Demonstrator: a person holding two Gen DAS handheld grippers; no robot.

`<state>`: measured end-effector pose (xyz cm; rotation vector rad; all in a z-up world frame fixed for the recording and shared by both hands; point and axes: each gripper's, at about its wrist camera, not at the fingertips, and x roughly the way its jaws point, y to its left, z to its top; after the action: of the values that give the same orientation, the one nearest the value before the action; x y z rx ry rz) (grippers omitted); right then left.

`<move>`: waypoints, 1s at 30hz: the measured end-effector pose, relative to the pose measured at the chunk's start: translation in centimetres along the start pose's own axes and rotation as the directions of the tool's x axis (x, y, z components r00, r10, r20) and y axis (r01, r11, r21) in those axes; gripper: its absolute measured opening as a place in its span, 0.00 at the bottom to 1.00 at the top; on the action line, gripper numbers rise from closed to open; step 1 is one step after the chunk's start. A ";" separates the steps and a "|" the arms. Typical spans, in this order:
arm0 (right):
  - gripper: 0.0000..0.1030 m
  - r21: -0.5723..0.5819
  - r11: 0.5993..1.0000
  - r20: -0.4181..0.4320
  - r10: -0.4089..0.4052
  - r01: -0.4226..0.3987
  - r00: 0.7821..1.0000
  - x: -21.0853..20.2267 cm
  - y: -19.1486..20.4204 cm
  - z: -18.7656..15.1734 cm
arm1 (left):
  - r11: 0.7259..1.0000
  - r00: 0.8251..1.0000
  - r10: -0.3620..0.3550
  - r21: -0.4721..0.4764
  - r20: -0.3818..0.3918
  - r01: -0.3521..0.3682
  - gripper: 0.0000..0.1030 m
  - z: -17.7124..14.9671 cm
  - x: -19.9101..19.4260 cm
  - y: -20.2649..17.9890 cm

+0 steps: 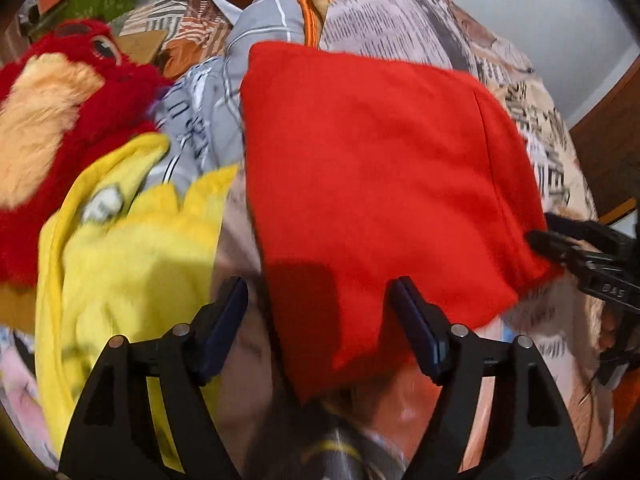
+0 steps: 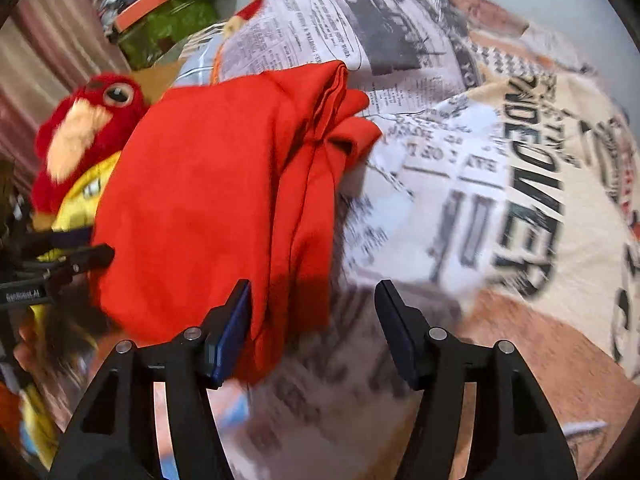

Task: Fold large clothes
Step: 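Release the folded jacket and raise both tools away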

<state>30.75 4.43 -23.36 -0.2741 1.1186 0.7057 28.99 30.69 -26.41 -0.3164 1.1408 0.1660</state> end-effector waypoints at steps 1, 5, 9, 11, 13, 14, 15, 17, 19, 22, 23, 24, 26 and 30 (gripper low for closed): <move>0.57 -0.001 1.000 0.011 -0.016 0.016 1.000 -0.8 0.1 -1.0 | 1.000 1.000 0.012 0.002 0.001 -0.012 0.72 -0.6 -0.3 -0.3; 0.57 0.052 0.999 0.068 0.001 -0.004 0.998 -5.0 0.1 -3.7 | 0.999 0.997 0.050 0.016 0.054 -0.051 0.72 -2.9 -3.7 -2.4; 0.57 0.090 0.995 0.147 0.034 -0.047 0.989 -10.0 1.3 -4.3 | 1.000 0.989 0.018 -0.001 0.148 -0.018 0.72 -3.9 -9.2 -3.9; 0.57 0.090 0.994 0.217 0.047 -0.068 0.975 -13.8 2.1 -4.6 | 1.000 0.977 0.005 0.004 0.214 -0.006 0.72 -4.4 -12.8 -4.6; 0.57 0.076 0.994 0.288 0.049 -0.074 0.956 -17.2 3.4 -4.5 | 1.000 0.955 -0.010 0.016 0.296 0.005 0.72 -5.0 -17.0 -5.7; 0.57 0.062 0.995 0.339 0.050 -0.076 0.939 -19.7 4.0 -4.8 | 1.000 0.941 -0.017 0.026 0.337 0.009 0.72 -5.4 -19.1 -6.3; 0.57 0.050 0.996 0.375 0.051 -0.076 0.926 -21.3 4.4 -5.0 | 0.999 0.924 -0.025 0.038 0.381 0.011 0.72 -5.9 -21.4 -6.9; 0.57 0.026 0.997 0.463 0.050 -0.070 0.885 -25.2 5.6 -5.9 | 0.998 0.888 -0.038 0.065 0.458 0.009 0.72 -6.8 -25.4 -8.3; 0.57 0.003 0.998 0.563 0.054 -0.068 0.825 -29.7 7.0 -7.1 | 0.996 0.838 -0.055 0.093 0.543 0.005 0.72 -8.3 -29.7 -9.6; 0.57 -0.028 0.997 0.663 0.073 -0.073 0.745 -34.1 8.7 -8.9 | 0.992 0.752 -0.075 0.127 0.655 -0.012 0.72 -11.3 -35.0 -11.3; 0.57 -0.042 0.997 0.698 0.081 -0.072 0.712 -35.8 9.3 -9.8 | 0.991 0.732 -0.077 0.131 0.677 -0.017 0.72 -12.1 -36.0 -11.6; 0.57 -0.051 0.996 0.722 0.083 -0.067 0.687 -36.5 9.9 -10.3 | 0.990 0.699 -0.080 0.137 0.711 -0.026 0.72 -13.4 -37.4 -12.3; 0.57 -0.059 0.997 0.764 0.079 -0.053 0.640 -38.2 10.8 -11.8 | 0.989 0.645 -0.077 0.138 0.760 -0.045 0.72 -15.4 -39.5 -13.2; 0.57 -0.067 0.997 0.806 0.079 -0.042 0.586 -39.8 12.3 -14.3 | 0.990 0.569 -0.046 0.112 0.821 -0.080 0.72 -19.1 -41.4 -14.3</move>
<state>2.51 -9.05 7.64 0.0756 0.2153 0.7934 -0.38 12.15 6.40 -0.0676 0.1961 0.2197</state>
